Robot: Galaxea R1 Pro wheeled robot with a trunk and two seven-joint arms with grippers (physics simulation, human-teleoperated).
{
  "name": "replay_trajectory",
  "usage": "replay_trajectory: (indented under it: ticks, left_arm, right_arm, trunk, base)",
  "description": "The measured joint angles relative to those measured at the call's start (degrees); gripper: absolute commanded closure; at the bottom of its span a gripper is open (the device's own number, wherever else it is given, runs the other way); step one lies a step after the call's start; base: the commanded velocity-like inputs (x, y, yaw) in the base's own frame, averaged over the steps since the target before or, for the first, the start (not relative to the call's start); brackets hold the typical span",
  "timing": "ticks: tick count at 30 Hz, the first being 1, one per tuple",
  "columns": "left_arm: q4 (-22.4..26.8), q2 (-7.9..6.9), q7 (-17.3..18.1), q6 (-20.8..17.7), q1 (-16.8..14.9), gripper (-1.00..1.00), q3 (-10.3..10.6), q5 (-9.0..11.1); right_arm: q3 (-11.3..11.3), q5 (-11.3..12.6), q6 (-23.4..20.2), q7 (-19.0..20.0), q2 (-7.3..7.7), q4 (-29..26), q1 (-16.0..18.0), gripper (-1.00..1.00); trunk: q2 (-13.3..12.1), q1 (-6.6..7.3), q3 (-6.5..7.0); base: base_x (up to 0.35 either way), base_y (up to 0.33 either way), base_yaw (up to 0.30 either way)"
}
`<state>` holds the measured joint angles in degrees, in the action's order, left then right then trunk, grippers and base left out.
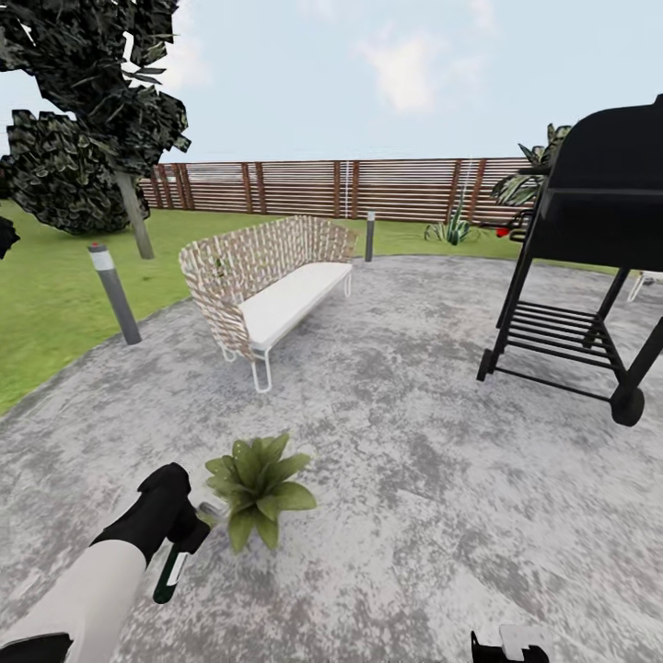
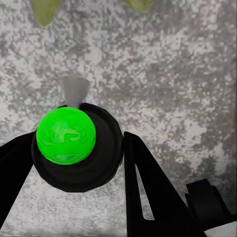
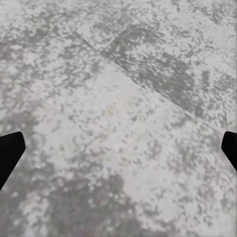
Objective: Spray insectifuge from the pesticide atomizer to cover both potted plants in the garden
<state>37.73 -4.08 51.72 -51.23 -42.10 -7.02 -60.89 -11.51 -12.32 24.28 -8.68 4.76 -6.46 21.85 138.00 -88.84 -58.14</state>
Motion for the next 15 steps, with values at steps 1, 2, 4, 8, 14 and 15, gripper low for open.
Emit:
replay_trajectory:
  ticks: [1,2,4,8,14,15]
  left_arm:
    - [0.0,-0.1,-0.01,-0.03,-0.02,1.0,-0.03,0.05]
    - [0.0,-0.22,-0.02,-0.05,-0.03,1.0,-0.05,0.05]
    - [0.0,-0.34,-0.02,-0.04,-0.04,1.0,-0.07,0.1]
    - [-0.24,-0.28,0.03,0.05,-0.01,1.0,0.0,0.14]
    - [-1.1,-0.26,0.08,0.09,0.61,1.0,-0.13,0.42]
    - [-1.08,-0.26,0.08,0.11,1.31,1.0,-0.15,0.6]
  right_arm:
    - [0.0,0.0,0.0,0.0,0.0,0.0,0.0,-1.0]
    - [0.0,0.0,0.0,0.0,0.0,-0.01,0.0,-1.0]
    - [0.0,0.0,0.0,0.0,0.0,-0.01,0.0,-1.0]
    - [-0.02,0.0,0.0,0.0,0.06,-0.01,0.0,-1.0]
    - [-0.02,-0.08,-0.01,0.02,0.55,0.04,-0.05,-1.0]
    - [-0.01,-0.08,-0.06,0.02,0.75,0.01,-0.03,-1.0]
  trunk:
    - [0.0,0.0,0.0]
    - [0.0,0.0,0.0]
    - [0.0,0.0,0.0]
    - [0.0,0.03,0.0]
    - [0.0,0.02,0.0]
    - [0.0,0.01,0.0]
  base:
    - [-0.181,-0.237,0.277]
    - [-0.191,-0.235,0.278]
    - [-0.117,-0.25,0.279]
    - [0.126,-0.241,0.203]
    - [0.082,-0.064,0.014]
    - [0.004,-0.003,0.001]
